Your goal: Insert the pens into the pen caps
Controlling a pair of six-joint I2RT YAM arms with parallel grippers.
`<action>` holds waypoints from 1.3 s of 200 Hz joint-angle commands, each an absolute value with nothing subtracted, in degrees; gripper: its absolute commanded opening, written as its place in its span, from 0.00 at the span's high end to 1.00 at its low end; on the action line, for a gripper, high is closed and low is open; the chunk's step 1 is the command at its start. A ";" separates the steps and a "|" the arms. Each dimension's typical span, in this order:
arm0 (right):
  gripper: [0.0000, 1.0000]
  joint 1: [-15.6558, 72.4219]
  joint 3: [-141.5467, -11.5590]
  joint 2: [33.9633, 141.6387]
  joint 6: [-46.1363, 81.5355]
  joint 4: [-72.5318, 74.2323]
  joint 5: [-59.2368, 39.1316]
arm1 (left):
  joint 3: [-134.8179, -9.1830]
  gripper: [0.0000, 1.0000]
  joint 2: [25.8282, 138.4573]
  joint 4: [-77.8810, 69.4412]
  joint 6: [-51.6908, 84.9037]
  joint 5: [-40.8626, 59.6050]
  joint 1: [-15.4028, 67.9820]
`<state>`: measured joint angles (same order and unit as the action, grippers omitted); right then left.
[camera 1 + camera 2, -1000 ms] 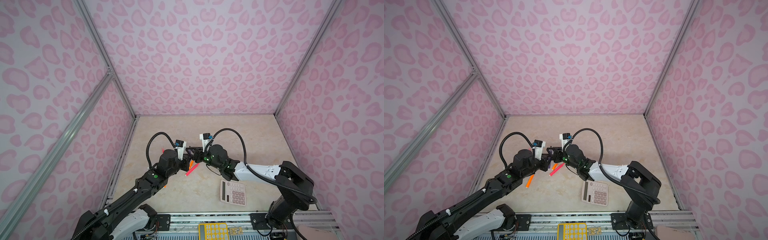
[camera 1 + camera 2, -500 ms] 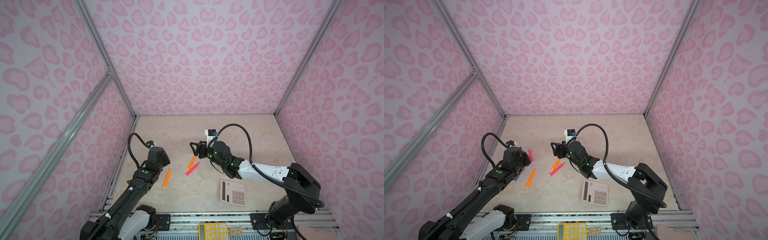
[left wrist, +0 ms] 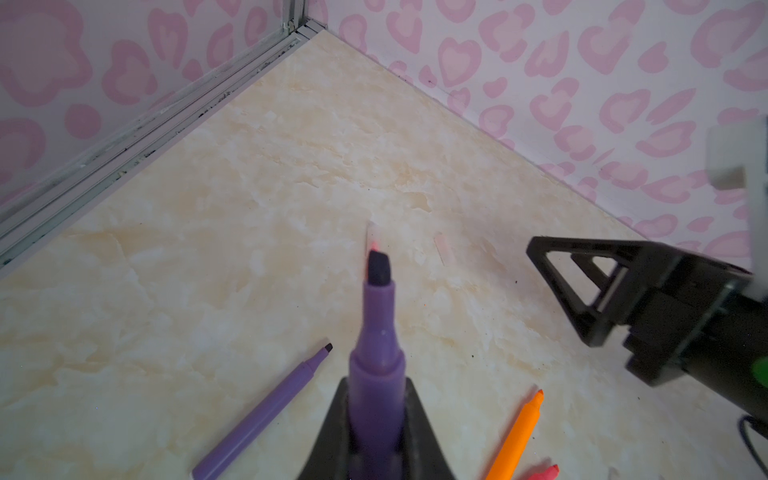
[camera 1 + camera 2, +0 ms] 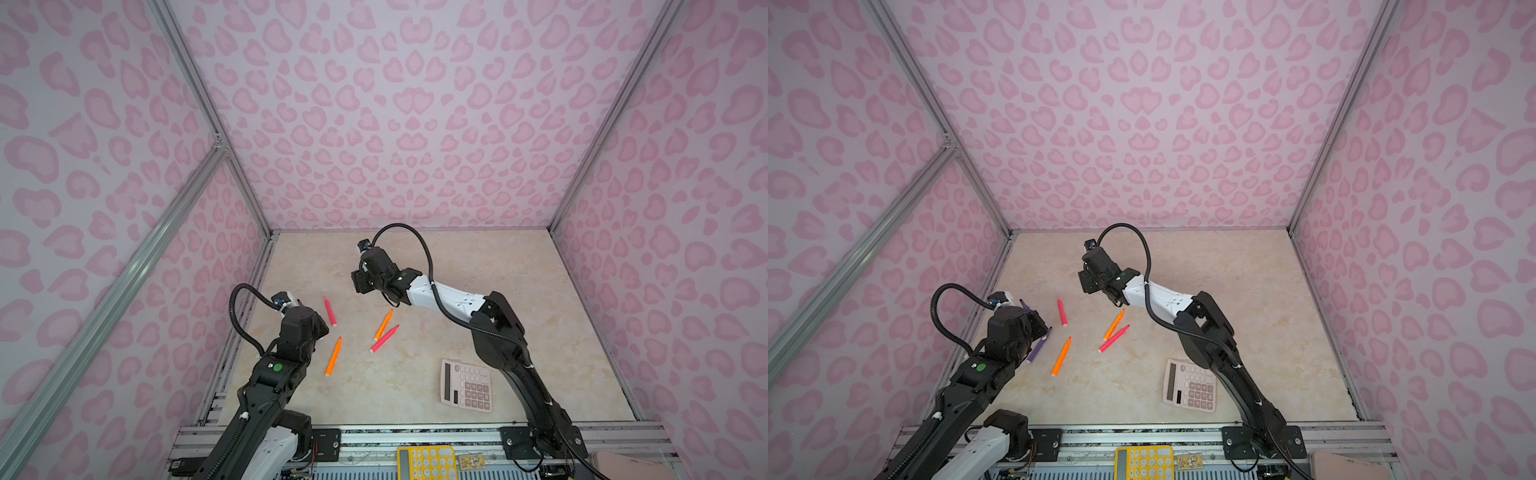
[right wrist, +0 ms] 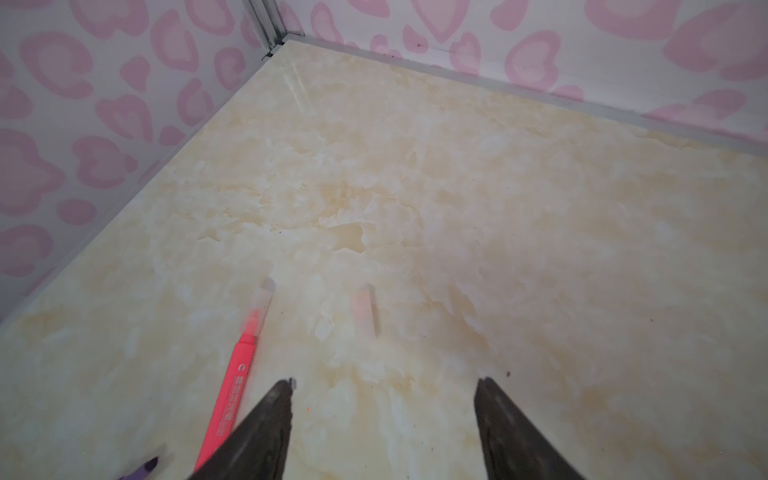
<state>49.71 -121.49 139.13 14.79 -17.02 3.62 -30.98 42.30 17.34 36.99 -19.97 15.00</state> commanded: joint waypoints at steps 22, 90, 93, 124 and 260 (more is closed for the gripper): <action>0.33 51.80 -143.01 153.94 3.16 -35.26 6.19 | -31.38 0.97 43.28 16.69 37.78 -19.82 14.89; 0.35 50.04 -151.45 161.99 2.46 -35.16 -1.16 | -31.37 0.97 42.76 16.42 37.62 -19.03 14.77; 0.35 49.78 -151.70 162.13 2.72 -35.28 -1.75 | -31.33 0.97 42.72 16.32 37.62 -19.03 14.83; 0.37 48.60 -152.24 162.80 6.19 -34.31 -4.23 | -31.40 0.97 42.45 16.32 37.53 -18.63 14.81; 0.58 48.95 -153.70 168.27 19.79 -29.63 -4.52 | -31.67 0.97 41.26 16.61 37.35 -16.88 14.77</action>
<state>49.34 -154.17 166.63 17.06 -23.24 -2.02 -31.03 41.58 17.21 37.36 -17.02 14.85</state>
